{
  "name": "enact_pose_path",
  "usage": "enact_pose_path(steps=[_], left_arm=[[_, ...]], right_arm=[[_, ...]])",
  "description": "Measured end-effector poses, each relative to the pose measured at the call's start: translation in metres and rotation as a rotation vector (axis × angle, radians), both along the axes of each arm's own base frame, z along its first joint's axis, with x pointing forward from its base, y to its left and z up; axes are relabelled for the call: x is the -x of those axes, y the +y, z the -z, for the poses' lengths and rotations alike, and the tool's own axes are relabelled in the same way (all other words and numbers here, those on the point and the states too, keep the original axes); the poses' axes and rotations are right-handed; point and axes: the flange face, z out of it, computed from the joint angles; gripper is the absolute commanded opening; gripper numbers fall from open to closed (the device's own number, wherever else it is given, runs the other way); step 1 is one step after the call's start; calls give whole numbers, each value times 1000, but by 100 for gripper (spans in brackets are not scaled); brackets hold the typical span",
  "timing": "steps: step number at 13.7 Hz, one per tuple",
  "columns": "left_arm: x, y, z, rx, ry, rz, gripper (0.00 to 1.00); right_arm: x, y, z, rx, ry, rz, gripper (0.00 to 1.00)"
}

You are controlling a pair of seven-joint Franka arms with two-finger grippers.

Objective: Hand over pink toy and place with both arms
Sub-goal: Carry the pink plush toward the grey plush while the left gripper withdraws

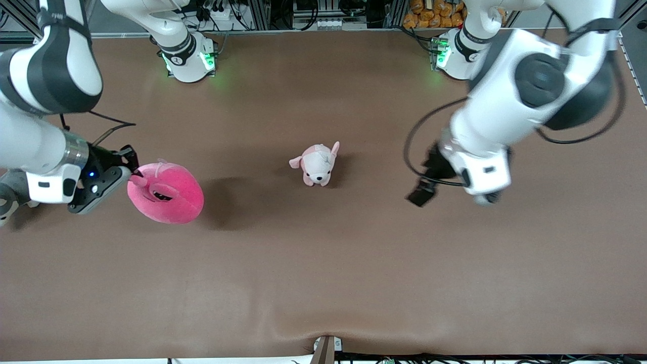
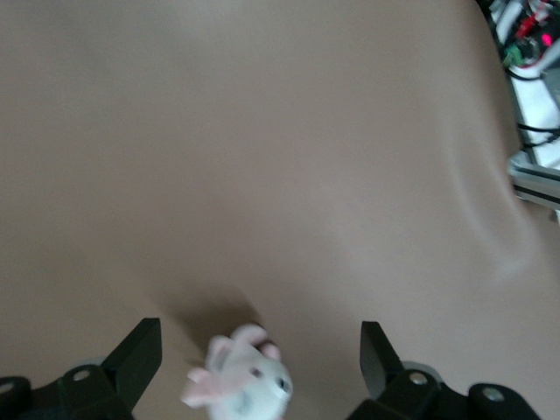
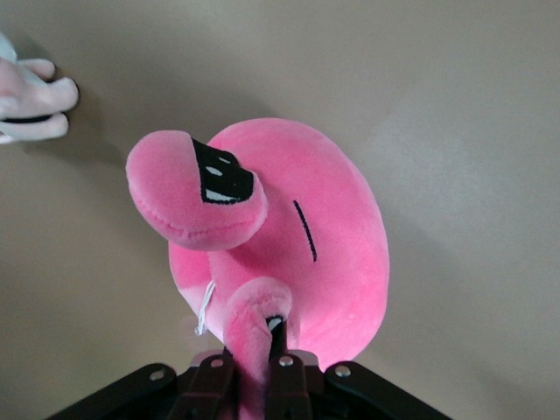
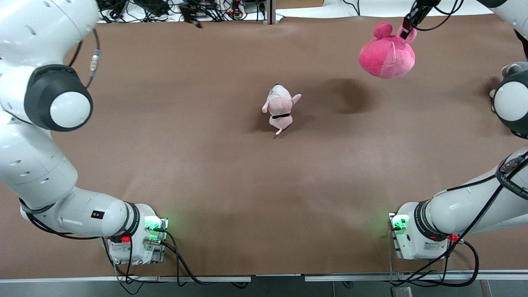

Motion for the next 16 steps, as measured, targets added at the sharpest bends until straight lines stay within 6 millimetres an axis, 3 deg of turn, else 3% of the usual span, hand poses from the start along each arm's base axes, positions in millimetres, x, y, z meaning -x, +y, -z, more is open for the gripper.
enact_pose_path(steps=[3, 5, 7, 12, 16], left_arm=[[-4, 71, -26, -29, -4, 210, 100], [3, 120, -54, -44, -20, 371, 100], [15, 155, -78, -54, -31, 516, 100], [39, 194, -108, -68, -36, 709, 100], [74, 190, -120, -100, -28, 827, 100]], right_arm=[[-10, -32, 20, -14, -5, -50, 0], [-16, -48, 32, -24, -22, -105, 0], [-23, -64, 47, -33, -38, -163, 0], [-34, -108, 89, -53, -49, -261, 0], [-26, -165, 129, -145, 1, -164, 0]])
